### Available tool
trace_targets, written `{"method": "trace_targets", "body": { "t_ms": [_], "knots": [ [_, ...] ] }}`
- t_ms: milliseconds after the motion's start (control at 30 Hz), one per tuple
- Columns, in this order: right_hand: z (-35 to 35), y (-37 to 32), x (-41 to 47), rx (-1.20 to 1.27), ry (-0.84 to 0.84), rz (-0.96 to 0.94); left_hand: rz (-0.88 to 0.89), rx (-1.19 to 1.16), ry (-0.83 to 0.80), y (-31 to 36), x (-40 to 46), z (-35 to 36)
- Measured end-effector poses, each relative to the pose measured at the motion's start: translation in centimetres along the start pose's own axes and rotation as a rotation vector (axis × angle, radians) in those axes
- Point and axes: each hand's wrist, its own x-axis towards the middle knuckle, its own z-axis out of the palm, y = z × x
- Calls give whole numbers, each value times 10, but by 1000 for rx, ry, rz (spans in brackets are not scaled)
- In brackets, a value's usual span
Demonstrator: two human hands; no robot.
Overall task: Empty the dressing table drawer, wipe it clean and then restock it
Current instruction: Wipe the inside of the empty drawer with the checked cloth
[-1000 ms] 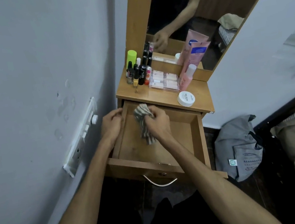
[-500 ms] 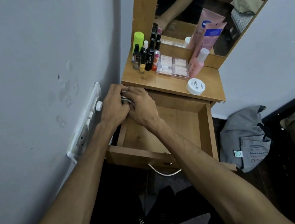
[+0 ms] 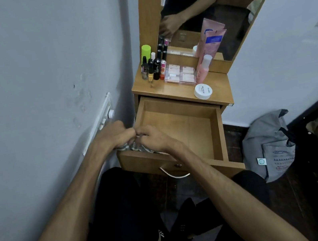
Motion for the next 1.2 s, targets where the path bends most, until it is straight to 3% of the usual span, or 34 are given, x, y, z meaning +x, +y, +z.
{"method": "trace_targets", "body": {
  "t_ms": [167, 400, 600, 767, 900, 1067, 1200],
  "knots": [
    [-14, -14, -11, 9, -36, -16, -16, 91, -2, 14, -17, -2],
    [-95, 26, -55, -124, 332, -105, 352, -37, 348, 87, 4, 19],
    [-165, 91, -88, -16, 516, 100, 513, -267, 340, 185, 44, 53],
    [-169, 138, -107, -379, 710, 88, 759, -166, 302, 207, 60, 90],
    [-164, 169, -113, -578, 735, 17, 887, 16, 291, 217, 73, 106],
    [-156, 180, -119, -338, 664, 62, 789, -34, 201, 215, 65, 126],
    [-156, 178, -141, -279, 545, 103, 843, -100, 118, 212, 48, 124]
  ]
}}
